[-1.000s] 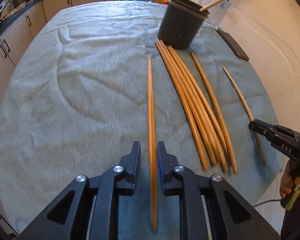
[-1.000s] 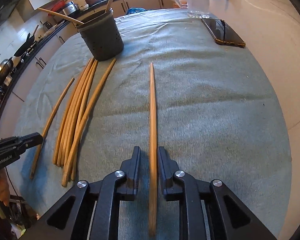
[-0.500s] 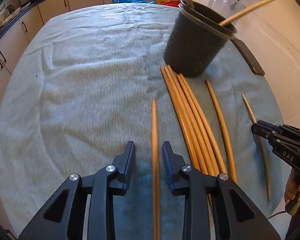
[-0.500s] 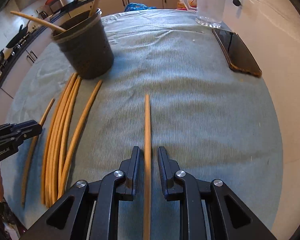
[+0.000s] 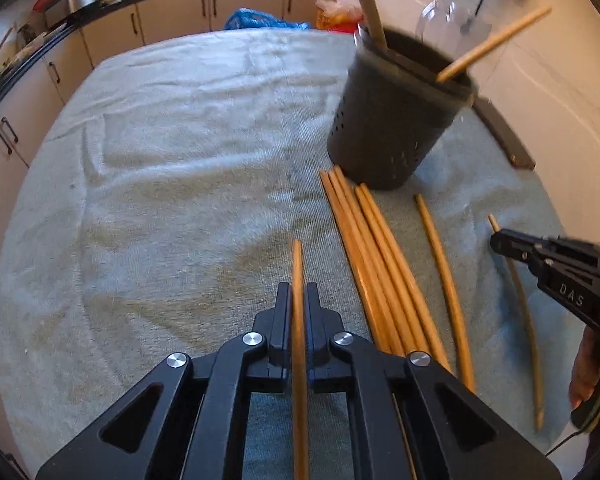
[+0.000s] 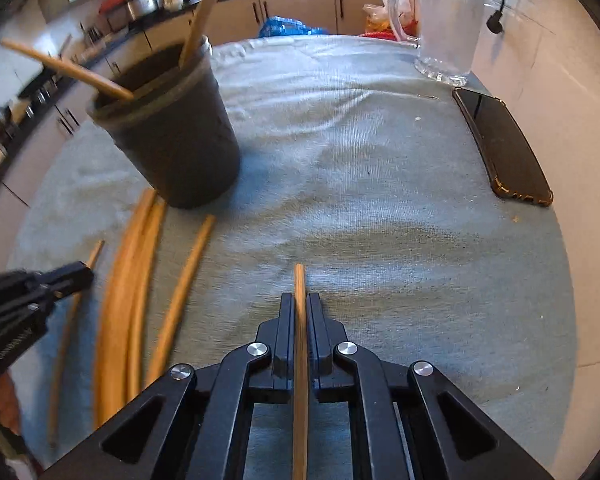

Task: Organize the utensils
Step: 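Lift the chopstick upright and carry it over the black cup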

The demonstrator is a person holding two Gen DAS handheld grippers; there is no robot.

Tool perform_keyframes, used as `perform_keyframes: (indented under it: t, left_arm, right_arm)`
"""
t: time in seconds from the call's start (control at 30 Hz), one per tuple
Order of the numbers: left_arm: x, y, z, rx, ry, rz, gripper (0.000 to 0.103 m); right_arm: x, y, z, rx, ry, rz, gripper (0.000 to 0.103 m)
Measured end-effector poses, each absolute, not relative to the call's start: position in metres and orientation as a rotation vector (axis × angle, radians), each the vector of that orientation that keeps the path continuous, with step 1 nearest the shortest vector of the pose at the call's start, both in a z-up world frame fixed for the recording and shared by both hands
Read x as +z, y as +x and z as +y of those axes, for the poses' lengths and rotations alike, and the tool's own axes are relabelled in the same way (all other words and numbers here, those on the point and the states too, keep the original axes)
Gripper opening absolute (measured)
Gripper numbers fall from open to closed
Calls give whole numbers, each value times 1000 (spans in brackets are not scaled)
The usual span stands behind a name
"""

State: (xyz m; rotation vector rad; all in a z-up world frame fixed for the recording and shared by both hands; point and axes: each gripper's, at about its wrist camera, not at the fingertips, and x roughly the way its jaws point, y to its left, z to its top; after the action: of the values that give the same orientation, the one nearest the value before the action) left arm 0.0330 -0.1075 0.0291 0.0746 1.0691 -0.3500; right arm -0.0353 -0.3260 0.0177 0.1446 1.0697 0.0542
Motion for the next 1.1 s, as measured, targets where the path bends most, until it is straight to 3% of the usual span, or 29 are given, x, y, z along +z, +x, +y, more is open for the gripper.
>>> perform_keyframes:
  t: [0.5, 1.1]
  left_arm:
    - [148, -64, -64, -380, 19, 720, 5]
    - [171, -169, -58, -405, 102, 538, 6]
  right_arm:
    - [128, -129, -326, 74, 139, 739, 6]
    - [168, -208, -319, 95, 125, 605, 6]
